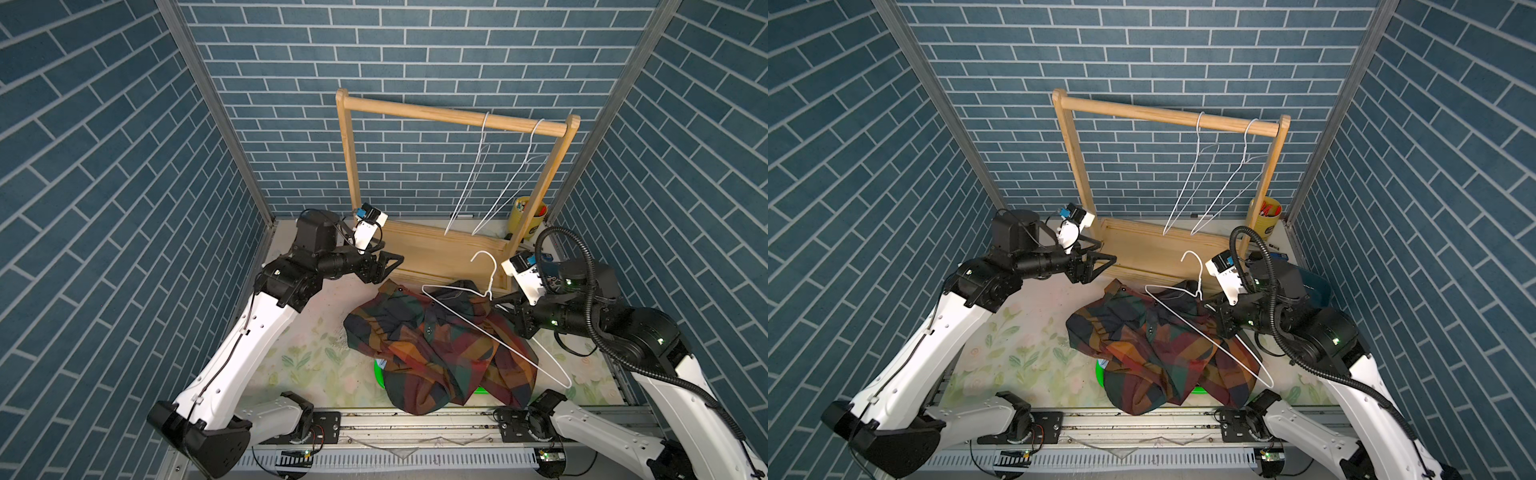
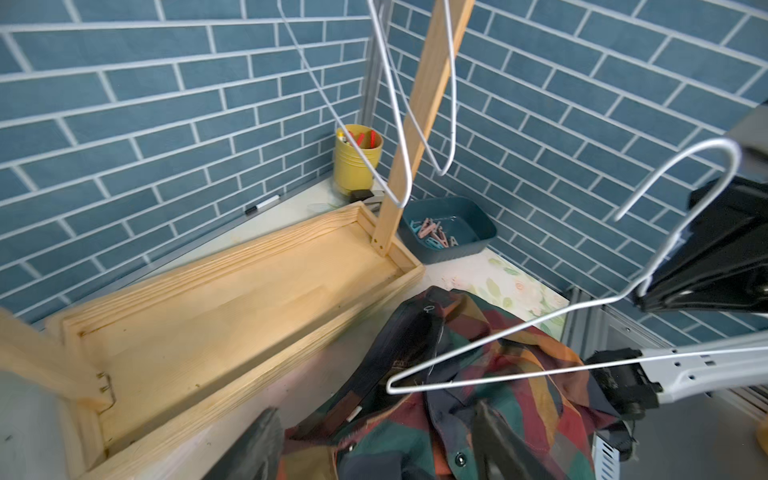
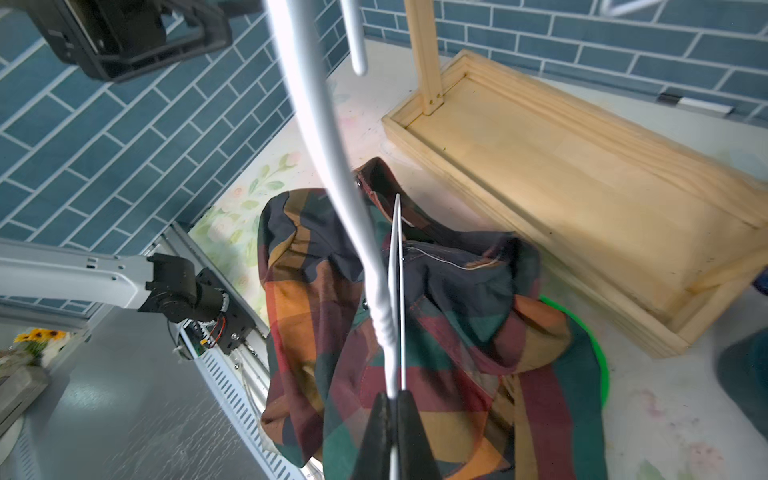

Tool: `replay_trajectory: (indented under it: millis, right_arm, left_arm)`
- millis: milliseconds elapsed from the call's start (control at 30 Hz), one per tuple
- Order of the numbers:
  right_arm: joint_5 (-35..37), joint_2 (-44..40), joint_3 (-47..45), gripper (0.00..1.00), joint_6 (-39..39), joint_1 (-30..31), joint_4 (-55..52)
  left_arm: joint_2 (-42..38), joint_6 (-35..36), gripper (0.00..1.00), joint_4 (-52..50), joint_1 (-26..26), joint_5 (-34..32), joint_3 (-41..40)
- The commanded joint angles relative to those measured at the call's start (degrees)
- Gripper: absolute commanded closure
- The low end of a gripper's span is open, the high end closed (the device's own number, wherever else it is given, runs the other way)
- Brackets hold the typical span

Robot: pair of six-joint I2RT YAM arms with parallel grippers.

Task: Remove the clothespins securing long-sleeve shirts to the hanger
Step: Remove the long-sleeve shirt from the hanger, then adjust the long-sleeve shirt at the bin.

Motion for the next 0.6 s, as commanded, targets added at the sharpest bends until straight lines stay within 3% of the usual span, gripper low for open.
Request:
replay_trajectory:
  millis: [0,167,367,567]
  right_arm:
    - [4.9,0.9,6.2,1.00,0.1,0.0,-4.6]
    - [2.6,7.1,15.6,1.00,-0.3,0.0,-2.6]
    - [-2.5,20.3,29.7,1.00,-0.7,0.4,0.1]
    - [4.8,32.7,43.0,1.00,2.2,0.8,2.7]
  left_arm:
    - [-2.4,-3.8,0.26,-6.4,0.2,-4.1,-7.1]
    - [-5.7,-8.6,0.26,-7.9,-2.4,-8.0,-18.3]
    - [0.4,-12.9,0.26,-5.2,-14.9,-15.4,-23.4]
    - [10.3,-16.7,0.26,2.5,-23.1,-17.8,-25.6]
